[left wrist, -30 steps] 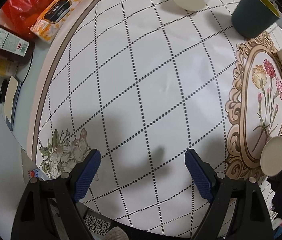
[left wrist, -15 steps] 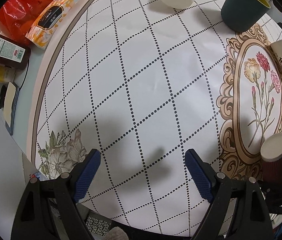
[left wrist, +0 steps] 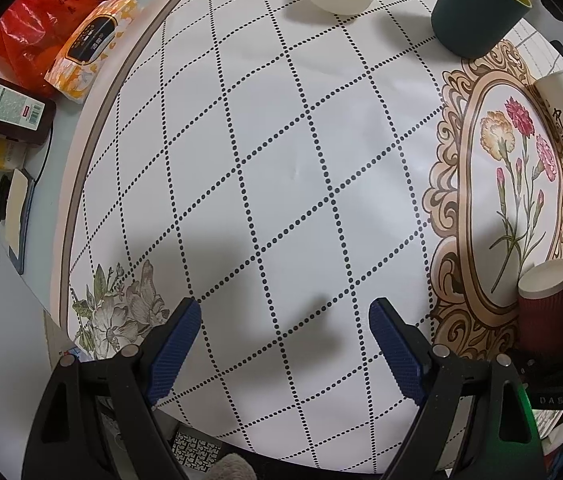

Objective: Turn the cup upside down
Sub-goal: 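Turn the red cup bottom-up in the right tool over the flower oval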

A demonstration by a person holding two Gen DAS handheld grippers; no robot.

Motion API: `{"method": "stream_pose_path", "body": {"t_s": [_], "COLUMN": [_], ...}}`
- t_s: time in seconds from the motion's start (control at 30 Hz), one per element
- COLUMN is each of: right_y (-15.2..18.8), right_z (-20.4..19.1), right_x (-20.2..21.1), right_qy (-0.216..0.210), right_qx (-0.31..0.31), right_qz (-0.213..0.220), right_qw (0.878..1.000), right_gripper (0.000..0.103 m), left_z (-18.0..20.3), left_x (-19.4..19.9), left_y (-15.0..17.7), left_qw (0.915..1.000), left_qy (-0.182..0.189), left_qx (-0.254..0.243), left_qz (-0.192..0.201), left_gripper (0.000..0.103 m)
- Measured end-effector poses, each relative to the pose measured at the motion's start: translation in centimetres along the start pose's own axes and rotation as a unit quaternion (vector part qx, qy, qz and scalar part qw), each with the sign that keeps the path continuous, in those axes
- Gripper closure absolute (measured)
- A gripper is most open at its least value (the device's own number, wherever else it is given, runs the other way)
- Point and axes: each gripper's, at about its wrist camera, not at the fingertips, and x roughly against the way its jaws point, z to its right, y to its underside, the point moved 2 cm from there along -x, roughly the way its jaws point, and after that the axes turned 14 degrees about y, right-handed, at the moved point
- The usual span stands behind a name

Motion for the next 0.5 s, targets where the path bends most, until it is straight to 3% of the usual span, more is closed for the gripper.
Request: {"method": "stream_pose_path", "body": {"t_s": [0.2,0.5], "right_y": [-1.3,-2.2], "right_z": [3.2,6.0], "right_x": [0.1,3.1], "right_qy": [-0.008,-0.008], "right_qx": [-0.016,-0.020], "right_qz": [-0.015,0.001], "right_qw": [1.000,1.000], "right_gripper": [0.024,0.021], "left_z": [0.7,1.6], "left_x": [0.2,0.2], "left_y": [0.2,0.2], "left_qw": [1.0000,0.9999], "left_qy": [-0.002,0.002], "left_qx": [-0.008,-0.014], "left_qz": [0.001,-0.003], "left_gripper": [0.017,0.017]}}
